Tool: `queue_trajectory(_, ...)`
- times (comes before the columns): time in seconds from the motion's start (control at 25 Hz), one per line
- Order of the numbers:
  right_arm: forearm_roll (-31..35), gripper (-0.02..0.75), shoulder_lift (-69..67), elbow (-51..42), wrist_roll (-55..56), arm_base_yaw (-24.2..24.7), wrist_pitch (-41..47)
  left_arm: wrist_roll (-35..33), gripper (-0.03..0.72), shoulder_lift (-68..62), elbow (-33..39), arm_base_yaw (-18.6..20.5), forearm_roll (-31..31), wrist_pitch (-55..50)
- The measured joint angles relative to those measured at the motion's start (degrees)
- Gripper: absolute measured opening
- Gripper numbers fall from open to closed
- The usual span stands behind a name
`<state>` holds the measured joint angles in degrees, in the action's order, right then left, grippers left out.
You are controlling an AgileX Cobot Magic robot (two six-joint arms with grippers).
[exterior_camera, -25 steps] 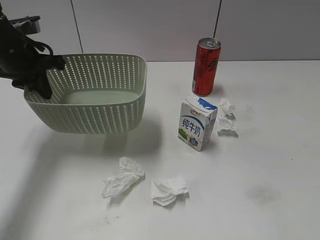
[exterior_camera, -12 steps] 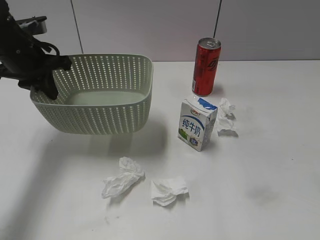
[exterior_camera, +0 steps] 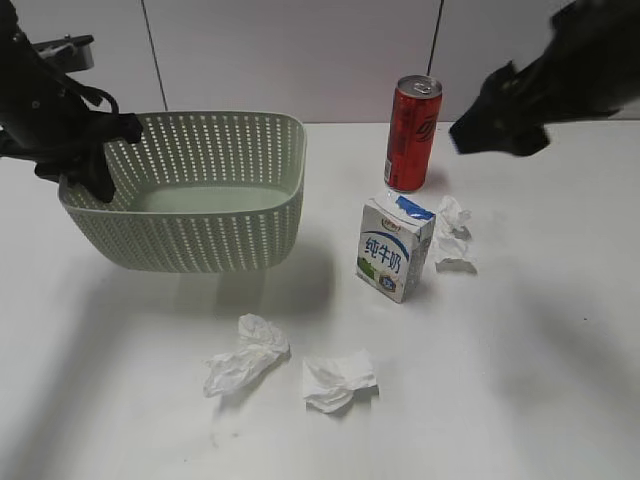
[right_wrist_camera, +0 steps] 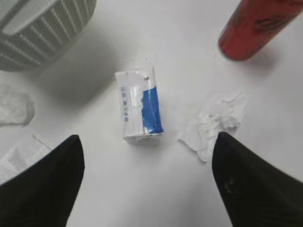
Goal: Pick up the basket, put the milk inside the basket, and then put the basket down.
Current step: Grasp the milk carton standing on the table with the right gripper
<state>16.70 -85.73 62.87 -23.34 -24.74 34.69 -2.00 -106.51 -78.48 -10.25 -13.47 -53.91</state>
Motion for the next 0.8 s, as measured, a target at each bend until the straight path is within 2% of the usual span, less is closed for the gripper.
queue_trajectory(0.28,-0.14,0.646,-14.30,0.18,0.00,-0.83,-4.15,0.00,0.000,0.04,0.00,0.00,-0.25,-0.11)
queue_trajectory(0.56,0.02,0.646,-21.38,1.32,-0.84,-0.83,-9.94,0.00,0.000,0.04,0.00,0.00,-0.25,-0.17)
queue_trajectory(0.8,4.33,0.633,-25.57,2.31,-6.47,-0.83,-12.37,0.00,0.000,0.04,0.00,0.00,-0.24,-0.27)
